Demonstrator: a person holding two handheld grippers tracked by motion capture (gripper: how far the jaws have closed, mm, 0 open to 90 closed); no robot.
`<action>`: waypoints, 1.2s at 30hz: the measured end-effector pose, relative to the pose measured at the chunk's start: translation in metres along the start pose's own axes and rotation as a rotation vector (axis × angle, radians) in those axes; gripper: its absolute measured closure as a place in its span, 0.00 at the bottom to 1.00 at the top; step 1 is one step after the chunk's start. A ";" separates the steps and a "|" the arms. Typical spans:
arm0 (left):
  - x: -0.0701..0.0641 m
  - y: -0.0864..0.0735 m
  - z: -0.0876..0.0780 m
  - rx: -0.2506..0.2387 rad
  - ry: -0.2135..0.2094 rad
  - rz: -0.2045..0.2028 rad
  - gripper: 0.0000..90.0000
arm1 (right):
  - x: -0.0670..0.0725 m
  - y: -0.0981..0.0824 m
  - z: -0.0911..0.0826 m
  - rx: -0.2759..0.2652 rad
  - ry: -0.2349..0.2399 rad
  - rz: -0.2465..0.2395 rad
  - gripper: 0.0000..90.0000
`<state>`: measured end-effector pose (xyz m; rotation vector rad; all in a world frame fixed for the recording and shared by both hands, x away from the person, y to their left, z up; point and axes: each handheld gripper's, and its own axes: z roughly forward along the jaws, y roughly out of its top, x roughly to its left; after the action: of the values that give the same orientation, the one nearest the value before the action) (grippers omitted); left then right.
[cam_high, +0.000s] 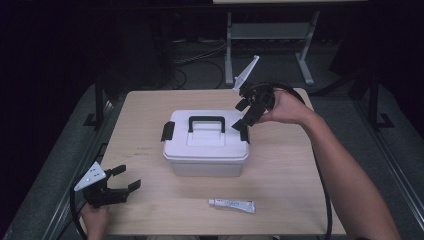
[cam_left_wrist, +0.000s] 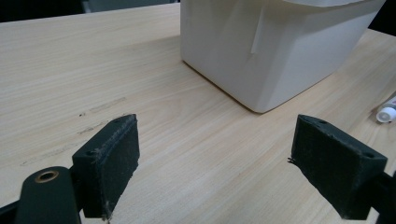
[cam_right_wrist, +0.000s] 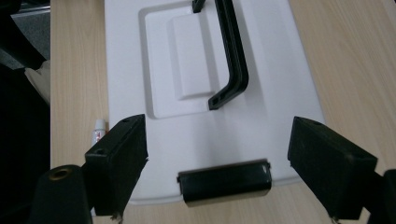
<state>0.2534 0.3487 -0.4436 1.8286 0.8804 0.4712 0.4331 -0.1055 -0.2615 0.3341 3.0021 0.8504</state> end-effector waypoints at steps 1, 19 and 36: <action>0.000 0.000 0.000 0.001 0.001 0.001 0.16 | -0.001 0.003 0.002 0.000 0.002 -0.006 0.22; 0.000 0.000 0.001 0.002 -0.001 0.000 0.16 | -0.009 0.036 0.029 0.027 0.061 -0.053 0.26; 0.001 0.000 -0.001 0.002 0.003 0.005 0.16 | -0.017 0.054 0.052 0.041 0.132 -0.072 0.45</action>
<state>0.2534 0.3496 -0.4435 1.8330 0.8790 0.4763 0.4641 -0.0369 -0.2785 0.1751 3.1346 0.8377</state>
